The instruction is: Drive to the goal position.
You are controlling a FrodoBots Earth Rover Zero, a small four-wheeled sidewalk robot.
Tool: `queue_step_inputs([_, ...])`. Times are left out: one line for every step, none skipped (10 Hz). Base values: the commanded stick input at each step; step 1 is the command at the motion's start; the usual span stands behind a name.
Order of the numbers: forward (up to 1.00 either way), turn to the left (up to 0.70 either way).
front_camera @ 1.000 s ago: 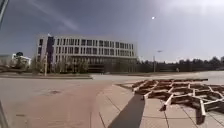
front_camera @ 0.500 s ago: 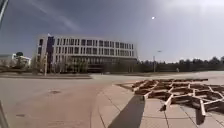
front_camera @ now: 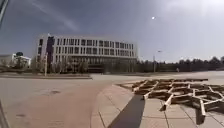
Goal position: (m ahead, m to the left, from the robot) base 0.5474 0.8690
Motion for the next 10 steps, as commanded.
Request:
queue_step_inputs([0.05,0.00])
queue_step_inputs([0.05,0.00])
queue_step_inputs([0.05,0.00])
queue_step_inputs([0.05,0.00])
queue_step_inputs([0.05,0.00])
queue_step_inputs([0.05,0.00])
queue_step_inputs([0.05,0.00])
queue_step_inputs([0.05,0.00])
queue_step_inputs([0.05,0.00])
queue_step_inputs([0.05,0.00])
